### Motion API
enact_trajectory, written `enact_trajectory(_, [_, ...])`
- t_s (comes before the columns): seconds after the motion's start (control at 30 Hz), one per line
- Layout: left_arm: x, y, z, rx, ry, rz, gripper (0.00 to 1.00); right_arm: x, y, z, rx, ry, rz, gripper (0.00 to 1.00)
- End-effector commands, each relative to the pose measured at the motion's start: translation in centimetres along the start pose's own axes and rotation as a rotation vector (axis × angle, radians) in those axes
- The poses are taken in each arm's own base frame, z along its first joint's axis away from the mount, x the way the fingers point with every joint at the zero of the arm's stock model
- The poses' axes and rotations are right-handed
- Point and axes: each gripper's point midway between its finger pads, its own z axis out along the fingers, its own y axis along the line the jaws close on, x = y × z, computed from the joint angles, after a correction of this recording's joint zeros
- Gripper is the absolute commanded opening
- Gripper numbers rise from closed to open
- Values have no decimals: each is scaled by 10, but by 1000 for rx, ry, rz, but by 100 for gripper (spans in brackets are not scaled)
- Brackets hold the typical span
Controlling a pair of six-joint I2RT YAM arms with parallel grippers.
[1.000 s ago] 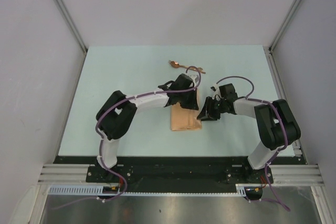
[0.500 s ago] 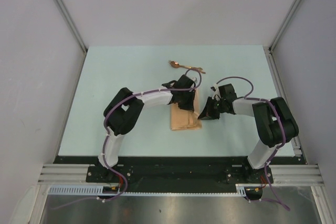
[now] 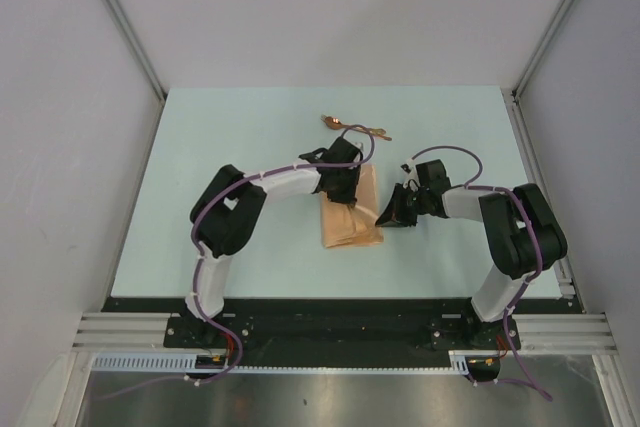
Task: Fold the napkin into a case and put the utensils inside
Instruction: Smooth out the 2/3-rectangle-folded napkin at the center of the board.
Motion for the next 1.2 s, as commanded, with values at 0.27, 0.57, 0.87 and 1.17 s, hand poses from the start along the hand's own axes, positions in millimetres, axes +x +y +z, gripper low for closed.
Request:
enact_trajectory(0.27, [6,18,-32,-15,-8,35,0,1,-20,5,85,-6,-15,0])
enact_trajectory(0.57, [-28,-27,-84,155,-118,19,32,-10,4,-3,106,-12,-110,19])
enact_trajectory(0.87, [-4,18,-124,59,-182,-70,24,-7,32,-34,184,-120,-195,55])
enact_trajectory(1.17, [45,64,-99,20,-139,-258,18,51,85,-11,35,-252,-267,0])
